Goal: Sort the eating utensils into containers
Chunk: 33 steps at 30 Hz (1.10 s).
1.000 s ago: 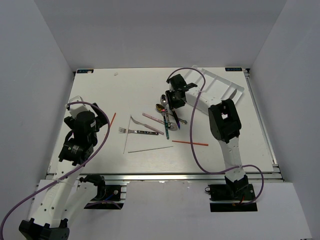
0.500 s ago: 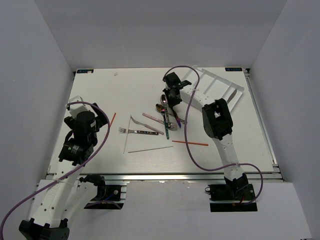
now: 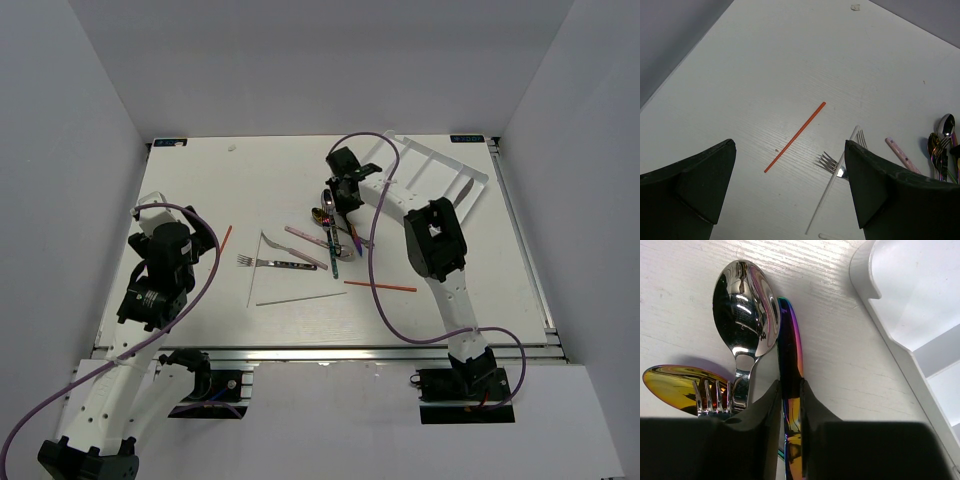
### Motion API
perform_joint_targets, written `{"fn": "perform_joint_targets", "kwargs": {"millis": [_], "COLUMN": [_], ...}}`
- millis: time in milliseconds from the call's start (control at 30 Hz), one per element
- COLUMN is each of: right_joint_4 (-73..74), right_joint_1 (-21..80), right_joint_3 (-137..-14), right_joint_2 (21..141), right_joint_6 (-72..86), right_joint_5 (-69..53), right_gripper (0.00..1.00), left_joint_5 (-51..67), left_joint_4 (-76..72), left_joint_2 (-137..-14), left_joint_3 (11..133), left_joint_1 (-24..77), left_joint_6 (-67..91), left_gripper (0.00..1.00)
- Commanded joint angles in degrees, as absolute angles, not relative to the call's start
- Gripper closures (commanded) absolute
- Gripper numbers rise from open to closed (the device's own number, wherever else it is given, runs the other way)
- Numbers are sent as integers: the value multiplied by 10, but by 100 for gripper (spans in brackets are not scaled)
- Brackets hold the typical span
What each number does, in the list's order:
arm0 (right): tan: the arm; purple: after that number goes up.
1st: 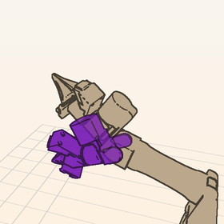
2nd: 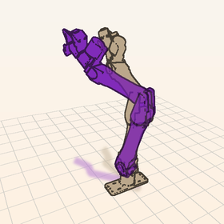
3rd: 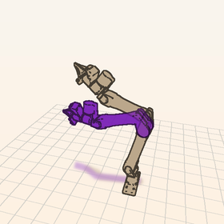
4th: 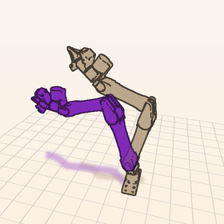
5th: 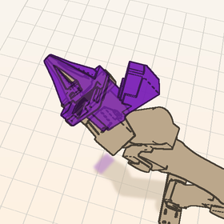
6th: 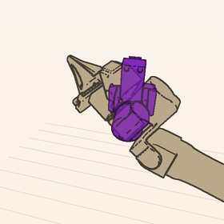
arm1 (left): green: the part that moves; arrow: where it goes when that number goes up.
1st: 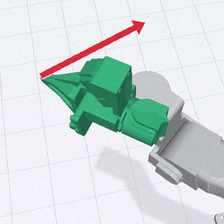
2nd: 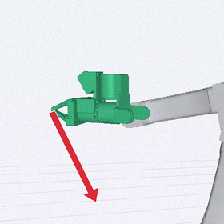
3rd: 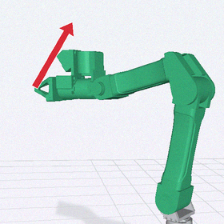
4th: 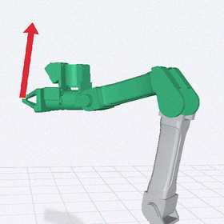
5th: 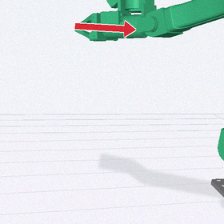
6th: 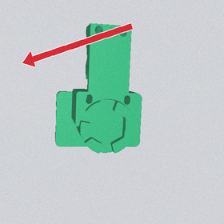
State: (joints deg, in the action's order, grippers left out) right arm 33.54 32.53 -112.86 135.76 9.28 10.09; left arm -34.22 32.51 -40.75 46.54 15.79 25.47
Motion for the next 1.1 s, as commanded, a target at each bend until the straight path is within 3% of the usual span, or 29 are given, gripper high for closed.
{"fn": "perform_joint_targets", "kwargs": {"millis": [0, 33, 100, 500, 767, 800, 833, 933, 1067], "right_joint_4": [391, 389, 386, 310, 344, 347, 352, 352, 382], "right_joint_1": [324, 324, 323, 316, 307, 307, 307, 307, 304], "right_joint_3": [-1089, -1090, -1092, -1013, -1030, -1028, -1027, -1012, -1017], "right_joint_2": [1381, 1382, 1379, 1262, 1313, 1317, 1320, 1316, 1320], "right_joint_6": [91, 90, 89, 120, 108, 107, 107, 105, 106], "right_joint_5": [99, 91, 86, 114, 73, 70, 69, 73, 73], "right_gripper": [85, 94, 100, 100, 100, 98, 85, 68, 63], "left_joint_5": [-338, -338, -338, -338, -340, -340, -340, -340, -340], "left_joint_4": [320, 320, 320, 321, 321, 321, 321, 321, 321], "left_joint_2": [-404, -404, -405, -405, -402, -402, -402, -403, -404], "left_joint_3": [466, 466, 466, 466, 466, 465, 465, 466, 465], "left_joint_1": [154, 154, 154, 154, 154, 154, 155, 154, 154], "left_joint_6": [250, 250, 250, 250, 250, 250, 250, 250, 250], "left_gripper": [2, 2, 2, 2, 2, 2, 2, 2, 2]}}
